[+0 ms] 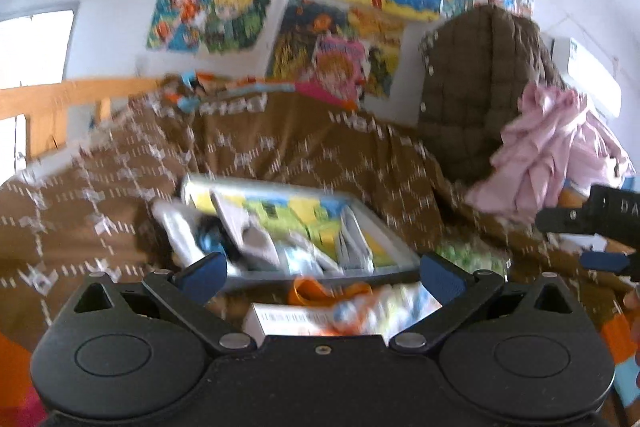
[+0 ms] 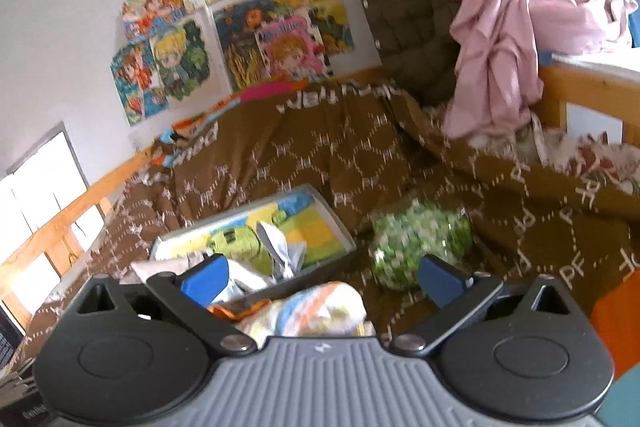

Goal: Organize soft objects
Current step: 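Move both open tools back to the white cloth beside the white box, then grasp the white cloth with the left tool while the right tool grasps white tissue, then carry the white cloth and tissue with both tools over the tray, then open both tools to drop the cloth and tissue into the tray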

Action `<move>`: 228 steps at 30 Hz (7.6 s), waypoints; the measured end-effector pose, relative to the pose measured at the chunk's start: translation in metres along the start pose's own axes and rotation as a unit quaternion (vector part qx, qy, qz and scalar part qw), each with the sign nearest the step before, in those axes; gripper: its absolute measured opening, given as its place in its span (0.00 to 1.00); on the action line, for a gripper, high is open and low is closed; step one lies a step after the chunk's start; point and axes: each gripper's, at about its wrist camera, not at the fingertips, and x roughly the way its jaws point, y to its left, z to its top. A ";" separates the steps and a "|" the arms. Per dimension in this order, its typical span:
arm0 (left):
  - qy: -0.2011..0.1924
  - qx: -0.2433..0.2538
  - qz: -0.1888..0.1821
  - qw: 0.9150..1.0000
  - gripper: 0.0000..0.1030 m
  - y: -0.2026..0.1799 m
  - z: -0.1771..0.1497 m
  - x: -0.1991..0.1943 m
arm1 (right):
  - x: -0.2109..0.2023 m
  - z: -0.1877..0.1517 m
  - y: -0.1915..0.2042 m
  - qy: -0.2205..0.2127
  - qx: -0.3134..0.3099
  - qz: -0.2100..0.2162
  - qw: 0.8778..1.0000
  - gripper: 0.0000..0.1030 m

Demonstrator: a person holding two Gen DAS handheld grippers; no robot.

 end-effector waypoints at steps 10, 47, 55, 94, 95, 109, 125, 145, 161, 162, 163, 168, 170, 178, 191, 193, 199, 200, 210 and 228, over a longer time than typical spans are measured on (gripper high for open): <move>0.086 0.005 -0.014 0.996 0.99 0.000 -0.023 0.027 | 0.029 -0.011 0.004 0.073 -0.011 -0.008 0.997 1.00; 0.238 -0.059 -0.036 0.969 0.99 0.019 -0.059 0.085 | 0.081 -0.031 0.009 0.260 -0.165 0.013 0.951 1.00; 0.238 -0.077 -0.047 0.967 0.99 0.021 -0.061 0.092 | 0.096 -0.049 0.025 0.306 -0.235 0.057 0.921 1.00; 0.262 -0.132 -0.104 0.950 0.10 0.020 -0.078 0.116 | 0.117 -0.077 0.036 0.359 -0.284 0.042 0.888 0.21; 0.259 -0.131 -0.105 0.951 0.09 0.020 -0.078 0.116 | 0.117 -0.075 0.035 0.355 -0.281 0.040 0.891 0.20; 0.161 -0.056 -0.113 0.979 0.03 -0.003 -0.062 0.086 | 0.101 -0.043 0.012 0.277 -0.213 0.019 0.937 0.15; 0.062 -0.043 -0.118 0.990 0.03 -0.009 -0.033 0.045 | 0.072 -0.012 -0.008 0.160 -0.118 0.064 0.978 0.15; -0.043 -0.038 -0.096 0.994 0.03 0.008 0.049 0.052 | 0.076 0.009 0.030 -0.021 -0.107 0.149 0.983 0.15; -0.056 -0.045 -0.062 0.995 0.03 0.064 0.064 0.136 | 0.150 0.004 0.075 -0.026 -0.134 0.160 0.978 0.15; -0.057 -0.045 -0.061 0.995 0.03 0.066 0.062 0.139 | 0.155 0.003 0.078 -0.027 -0.138 0.160 0.977 0.15; -0.057 -0.045 -0.061 0.996 0.03 0.067 0.061 0.143 | 0.161 0.004 0.081 -0.028 -0.140 0.159 0.977 0.15; -0.052 -0.049 -0.058 0.996 0.03 0.077 0.052 0.160 | 0.187 0.003 0.089 -0.023 -0.134 0.153 0.979 0.15; -0.048 -0.053 -0.058 0.996 0.03 0.081 0.050 0.166 | 0.195 0.001 0.092 -0.021 -0.138 0.149 0.979 0.15; -0.042 -0.055 -0.050 0.996 0.03 0.091 0.048 0.186 | 0.217 -0.006 0.107 -0.004 -0.165 0.133 0.977 0.16; -0.012 -0.067 -0.027 0.997 0.04 0.102 0.043 0.199 | 0.230 -0.013 0.125 0.012 -0.196 0.125 0.972 0.16; -0.010 -0.066 -0.027 0.997 0.04 0.101 0.043 0.199 | 0.230 -0.013 0.126 0.014 -0.198 0.123 0.972 0.16; -0.002 -0.067 -0.028 0.997 0.04 0.101 0.042 0.202 | 0.232 -0.013 0.125 0.021 -0.201 0.112 0.973 0.17; -0.001 -0.067 -0.029 0.997 0.04 0.101 0.042 0.202 | 0.233 -0.013 0.125 0.021 -0.201 0.111 0.973 0.17; 0.006 -0.070 -0.026 0.997 0.06 0.101 0.041 0.205 | 0.233 -0.012 0.123 0.023 -0.197 0.105 0.975 0.22; 0.029 -0.090 -0.007 0.995 0.49 0.095 0.050 0.196 | 0.222 0.004 0.111 0.009 -0.170 0.085 0.982 0.63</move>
